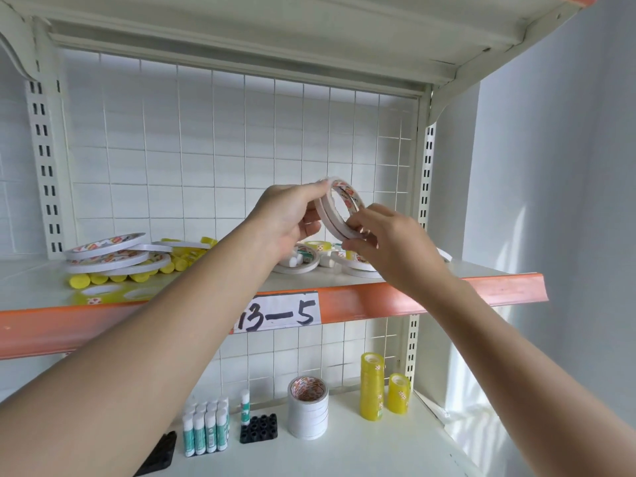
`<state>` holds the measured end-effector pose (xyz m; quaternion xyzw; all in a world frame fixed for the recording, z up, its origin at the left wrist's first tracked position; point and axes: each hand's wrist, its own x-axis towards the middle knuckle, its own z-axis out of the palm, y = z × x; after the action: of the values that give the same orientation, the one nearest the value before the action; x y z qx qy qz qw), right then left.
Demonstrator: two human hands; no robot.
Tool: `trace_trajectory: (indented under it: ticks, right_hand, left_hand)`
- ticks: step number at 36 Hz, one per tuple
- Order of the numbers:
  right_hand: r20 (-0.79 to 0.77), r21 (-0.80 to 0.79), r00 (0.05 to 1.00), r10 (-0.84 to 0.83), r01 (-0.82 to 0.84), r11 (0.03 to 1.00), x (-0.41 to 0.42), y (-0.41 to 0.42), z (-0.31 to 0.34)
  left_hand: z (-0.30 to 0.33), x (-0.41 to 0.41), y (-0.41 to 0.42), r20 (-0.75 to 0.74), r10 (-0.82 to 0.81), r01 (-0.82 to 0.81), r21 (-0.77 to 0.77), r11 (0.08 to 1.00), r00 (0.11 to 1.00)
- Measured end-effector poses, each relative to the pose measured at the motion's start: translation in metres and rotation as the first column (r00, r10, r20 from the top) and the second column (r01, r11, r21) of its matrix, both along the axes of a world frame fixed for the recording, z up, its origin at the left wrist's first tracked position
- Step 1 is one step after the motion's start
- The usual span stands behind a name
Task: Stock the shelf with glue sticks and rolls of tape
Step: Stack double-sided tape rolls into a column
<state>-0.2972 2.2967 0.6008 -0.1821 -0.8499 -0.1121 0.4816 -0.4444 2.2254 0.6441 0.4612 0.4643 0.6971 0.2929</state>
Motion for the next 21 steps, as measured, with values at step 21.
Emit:
trace_trajectory:
  ticks: [21]
  right_hand:
    - [-0.363,-0.034,0.928,0.079,-0.098,0.995,-0.001,-0.123,-0.072]
  left_hand:
    - [-0.073,0.01,-0.127,-0.473,0.032,0.145,0.333,0.932,0.88]
